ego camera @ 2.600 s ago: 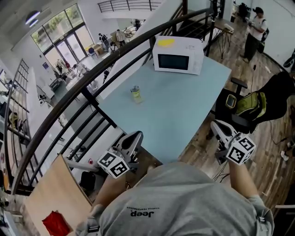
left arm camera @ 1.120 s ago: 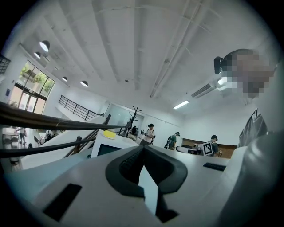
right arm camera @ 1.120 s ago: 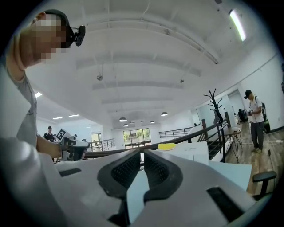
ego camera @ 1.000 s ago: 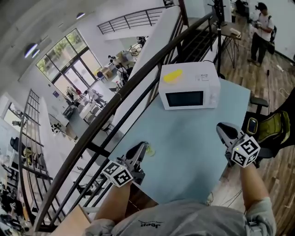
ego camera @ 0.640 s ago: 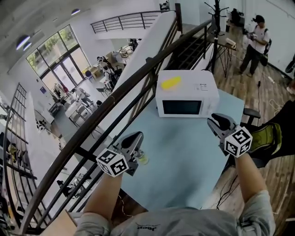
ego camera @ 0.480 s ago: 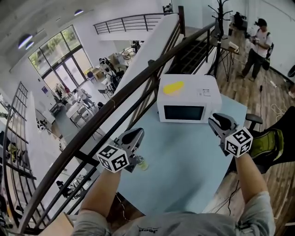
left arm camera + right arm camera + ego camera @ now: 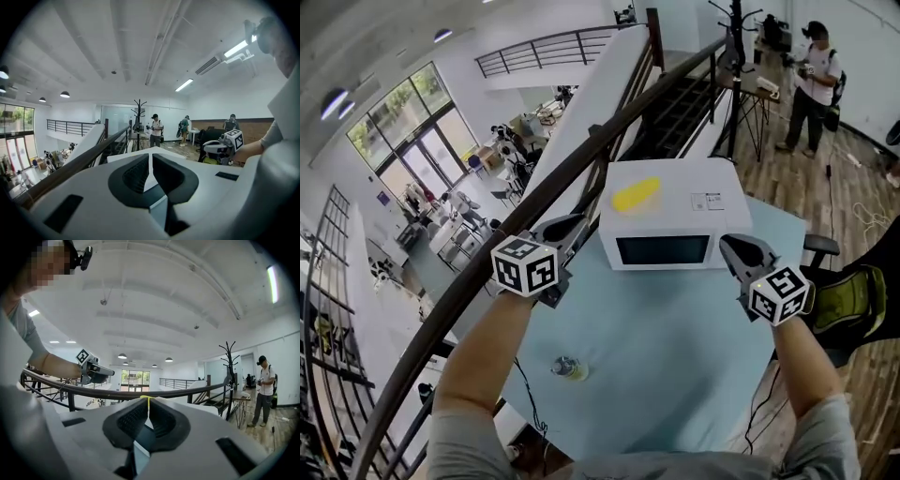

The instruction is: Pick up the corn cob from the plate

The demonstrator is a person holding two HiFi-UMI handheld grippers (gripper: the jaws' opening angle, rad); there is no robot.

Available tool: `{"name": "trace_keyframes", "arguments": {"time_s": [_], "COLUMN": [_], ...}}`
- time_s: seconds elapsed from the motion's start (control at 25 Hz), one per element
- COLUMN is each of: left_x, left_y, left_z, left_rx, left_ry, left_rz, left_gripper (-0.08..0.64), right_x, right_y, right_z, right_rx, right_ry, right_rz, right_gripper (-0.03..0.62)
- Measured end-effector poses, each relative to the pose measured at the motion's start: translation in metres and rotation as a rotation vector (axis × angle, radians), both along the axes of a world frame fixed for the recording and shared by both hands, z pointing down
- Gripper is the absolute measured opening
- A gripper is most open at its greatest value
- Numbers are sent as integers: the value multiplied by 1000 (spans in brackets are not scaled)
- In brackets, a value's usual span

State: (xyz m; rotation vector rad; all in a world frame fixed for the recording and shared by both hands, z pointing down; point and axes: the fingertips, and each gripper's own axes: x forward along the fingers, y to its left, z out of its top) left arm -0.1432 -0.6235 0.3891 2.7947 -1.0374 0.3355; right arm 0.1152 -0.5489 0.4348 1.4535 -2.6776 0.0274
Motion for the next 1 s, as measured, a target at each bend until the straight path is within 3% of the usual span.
{"name": "trace_keyframes", "arguments": {"time_s": [0.24, 0.56, 0.76, 1.0], "left_x": [36, 78, 101, 135], "left_y": [-78, -147, -173, -185], "left_z": [17, 64, 96, 109], "left_rx": [-48, -85, -167, -252], "left_ry": [-47, -251, -366, -399], "left_rz": [19, 103, 173, 240], "left_gripper": [83, 196, 276, 308], "right_x": [6, 3, 6, 6], "right_y": [-50, -97, -112, -116], "right_z": [9, 22, 36, 50], "right_rx": [-7, 16, 28, 39], "right_ry": [-17, 2, 17, 32], "right_rz": [4, -23, -26, -43], "right_gripper": [15, 15, 17, 15]}}
